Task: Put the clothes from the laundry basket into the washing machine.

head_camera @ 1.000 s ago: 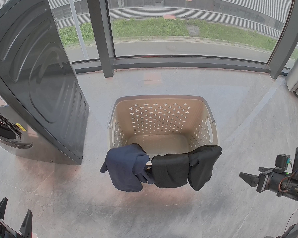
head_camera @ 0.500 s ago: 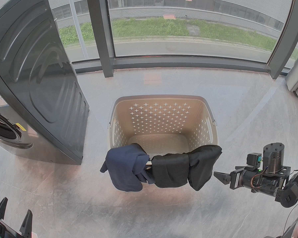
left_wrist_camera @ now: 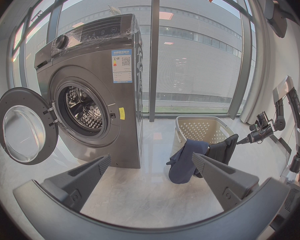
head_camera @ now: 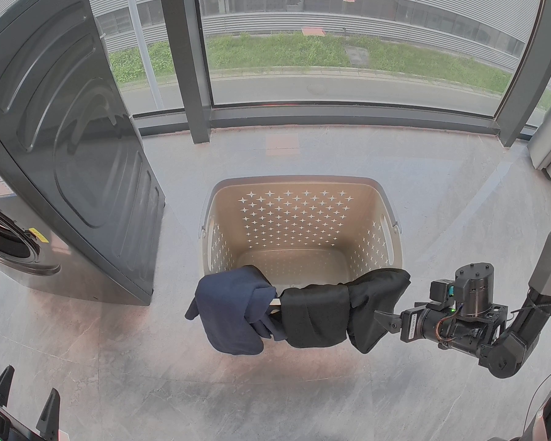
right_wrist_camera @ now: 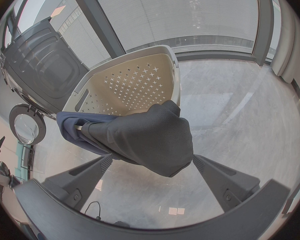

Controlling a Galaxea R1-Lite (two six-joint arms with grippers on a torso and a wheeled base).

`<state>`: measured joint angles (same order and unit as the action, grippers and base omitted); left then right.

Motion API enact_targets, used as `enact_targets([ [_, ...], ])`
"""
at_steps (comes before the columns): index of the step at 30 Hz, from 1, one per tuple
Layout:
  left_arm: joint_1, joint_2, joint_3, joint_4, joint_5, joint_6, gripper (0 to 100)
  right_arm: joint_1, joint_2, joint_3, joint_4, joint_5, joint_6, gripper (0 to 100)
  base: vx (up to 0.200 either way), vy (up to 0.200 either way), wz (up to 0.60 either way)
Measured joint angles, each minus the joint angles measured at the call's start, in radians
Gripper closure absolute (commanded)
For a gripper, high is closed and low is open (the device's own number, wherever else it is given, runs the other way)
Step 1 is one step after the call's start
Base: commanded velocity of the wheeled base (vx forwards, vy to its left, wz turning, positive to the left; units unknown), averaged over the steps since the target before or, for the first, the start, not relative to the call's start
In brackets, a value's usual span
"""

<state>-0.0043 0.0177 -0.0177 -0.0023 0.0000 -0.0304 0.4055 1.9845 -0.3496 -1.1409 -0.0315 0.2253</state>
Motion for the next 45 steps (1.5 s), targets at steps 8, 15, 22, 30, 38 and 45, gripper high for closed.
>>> enact_targets([
  [8,0.0,0.0,0.0,0.0,0.0,0.0,0,-0.004,0.07,-0.047,-0.031,0.0,-0.001,0,0.0,0.0,0.0],
  [15,0.0,0.0,0.0,0.0,0.0,0.0,0,-0.007,0.107,-0.088,-0.034,0.003,-0.002,100,0.0,0.0,0.0],
  [22,0.0,0.0,0.0,0.0,0.0,-0.001,0,0.003,0.116,-0.099,-0.065,0.01,0.0,100,0.0,0.0,0.0],
  [30,0.0,0.0,0.0,0.0,0.0,-0.001,0,0.021,0.104,-0.054,-0.133,0.026,0.001,100,0.0,0.0,0.0],
  [38,0.0,0.0,0.0,0.0,0.0,-0.001,0,0.061,-0.023,0.024,-0.142,0.026,0.023,100,0.0,0.0,0.0],
  [45,0.0,0.0,0.0,0.0,0.0,0.0,0,0.113,-0.217,0.081,-0.094,0.006,0.049,100,0.0,0.0,0.0],
])
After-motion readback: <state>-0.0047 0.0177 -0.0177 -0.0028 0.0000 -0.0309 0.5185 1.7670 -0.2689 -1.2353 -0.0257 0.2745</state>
